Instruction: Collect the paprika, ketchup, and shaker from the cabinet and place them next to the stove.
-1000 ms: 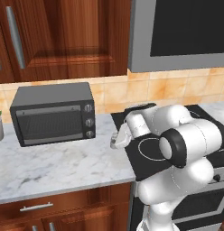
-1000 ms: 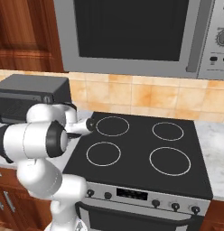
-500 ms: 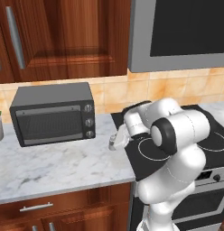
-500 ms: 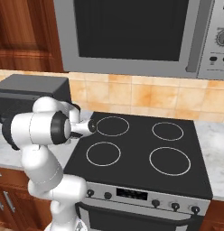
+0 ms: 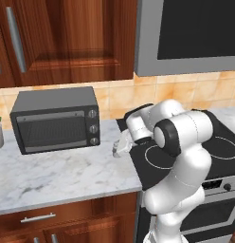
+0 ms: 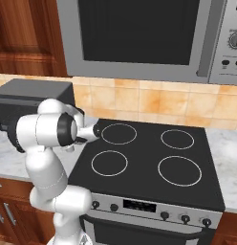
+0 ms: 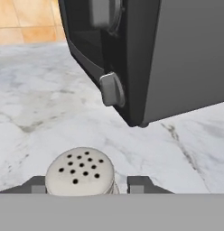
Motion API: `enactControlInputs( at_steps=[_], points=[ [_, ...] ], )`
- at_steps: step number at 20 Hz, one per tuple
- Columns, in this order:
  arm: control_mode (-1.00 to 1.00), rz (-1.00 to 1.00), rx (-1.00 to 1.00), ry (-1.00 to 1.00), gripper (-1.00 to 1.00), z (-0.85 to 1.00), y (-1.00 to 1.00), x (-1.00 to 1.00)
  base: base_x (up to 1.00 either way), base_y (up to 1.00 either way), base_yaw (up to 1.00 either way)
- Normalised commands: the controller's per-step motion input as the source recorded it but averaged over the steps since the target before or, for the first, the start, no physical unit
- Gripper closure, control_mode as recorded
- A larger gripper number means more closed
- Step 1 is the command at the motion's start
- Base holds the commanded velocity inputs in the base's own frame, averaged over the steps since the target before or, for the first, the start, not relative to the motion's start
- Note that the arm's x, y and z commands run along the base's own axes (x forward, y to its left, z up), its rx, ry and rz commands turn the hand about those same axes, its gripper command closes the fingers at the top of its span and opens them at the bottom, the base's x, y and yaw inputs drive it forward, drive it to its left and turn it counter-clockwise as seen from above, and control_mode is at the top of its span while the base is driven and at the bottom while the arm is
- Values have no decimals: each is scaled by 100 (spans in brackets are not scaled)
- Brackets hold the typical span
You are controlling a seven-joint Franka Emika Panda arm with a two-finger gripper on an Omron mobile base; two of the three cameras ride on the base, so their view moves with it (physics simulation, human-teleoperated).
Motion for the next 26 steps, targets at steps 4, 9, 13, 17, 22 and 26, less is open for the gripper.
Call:
enactControlInputs(
  at_steps=[4, 9, 13, 17, 22, 26],
  points=[
    [-100, 0, 0, -7, -100, -15, 0, -18, 0, 0, 0],
    [-100, 0, 0, -3, -100, -3, -7, -6, 0, 0, 0],
    [-100, 0, 0, 0, -100, 0, -16, 0, 0, 0, 0],
    [-100, 0, 0, 0, -100, 0, -23, 0, 0, 0, 0],
    [-100, 0, 0, 4, -100, 9, -27, 0, 0, 0, 0],
    [-100, 0, 0, 4, -100, 18, -23, 0, 0, 0, 0]
  ],
)
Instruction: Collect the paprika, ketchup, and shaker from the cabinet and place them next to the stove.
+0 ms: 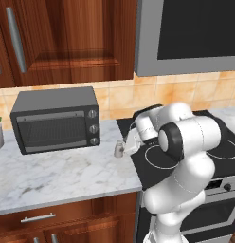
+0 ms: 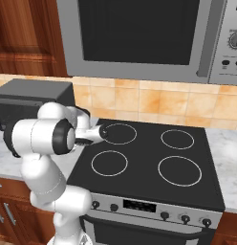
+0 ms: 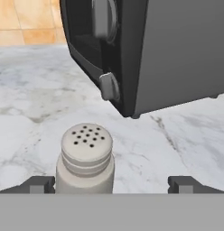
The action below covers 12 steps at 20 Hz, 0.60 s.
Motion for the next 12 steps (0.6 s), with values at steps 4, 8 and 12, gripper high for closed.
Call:
enactControlInputs(
  at_steps=[4, 8, 12],
  points=[
    [-100, 0, 0, 3, -100, 23, -19, 0, 0, 0, 0],
    [-100, 0, 0, 0, -100, 29, -15, -18, 0, 0, 0],
    [-100, 0, 0, 0, -100, 34, -9, -40, 0, 0, 0]
  ],
)
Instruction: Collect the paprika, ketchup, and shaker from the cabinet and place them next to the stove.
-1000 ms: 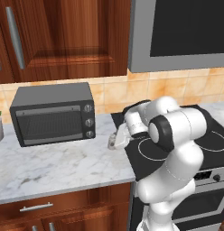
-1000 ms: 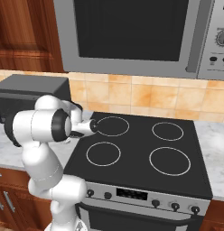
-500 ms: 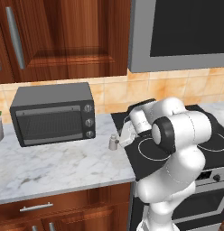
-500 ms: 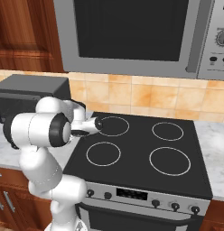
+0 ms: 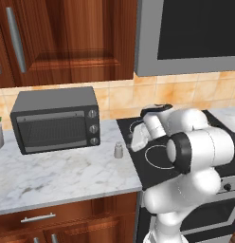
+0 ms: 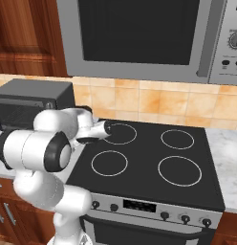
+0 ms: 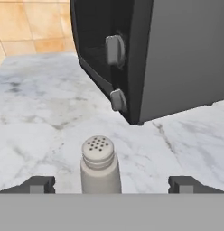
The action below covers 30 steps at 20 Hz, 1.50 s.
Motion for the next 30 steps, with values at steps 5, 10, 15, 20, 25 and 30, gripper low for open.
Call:
enactControlInputs(
  at_steps=[5, 10, 15, 20, 25, 30],
  points=[
    [-100, 0, 0, -3, -100, 38, -2, -73, 0, 0, 0],
    [-100, -1, 0, -3, -100, 54, 0, -91, 0, 0, 0],
    [-100, -5, 2, 0, -100, 79, 0, -88, 0, 0, 0],
    [-100, -7, 3, 2, -100, 78, 0, -76, 0, 0, 0],
    [-100, -8, 3, 9, -100, 67, 0, -74, 0, 0, 0],
    [-100, -9, 4, 15, -100, 63, 0, -67, 0, 0, 0]
  ],
)
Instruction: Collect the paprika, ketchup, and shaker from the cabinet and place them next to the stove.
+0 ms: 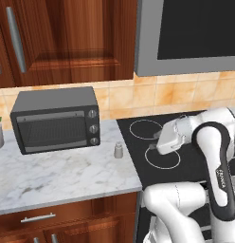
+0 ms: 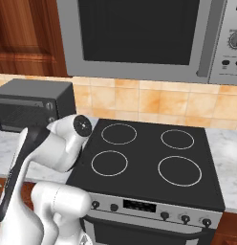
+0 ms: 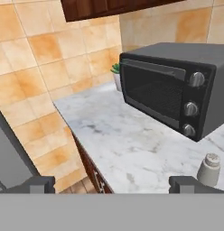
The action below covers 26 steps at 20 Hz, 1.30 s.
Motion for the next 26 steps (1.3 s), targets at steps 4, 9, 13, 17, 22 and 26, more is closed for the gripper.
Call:
enactControlInputs(
  at_steps=[4, 9, 13, 17, 22, 26],
  points=[
    [-100, -10, 3, 14, -100, 47, 1, -66, 0, 0, 0],
    [-100, -18, 0, 5, -100, 6, 25, -63, 0, 0, 0],
    [-100, -23, 0, 0, -100, 0, 48, -50, 0, 0, 0],
    [-100, -14, 0, 1, -100, 0, 26, -28, 0, 0, 0],
    [-100, 0, 0, 0, -100, 0, 2, 0, 0, 0, 0],
    [-100, -2, -1, 0, -100, 0, 10, -9, 0, 0, 0]
  ],
)
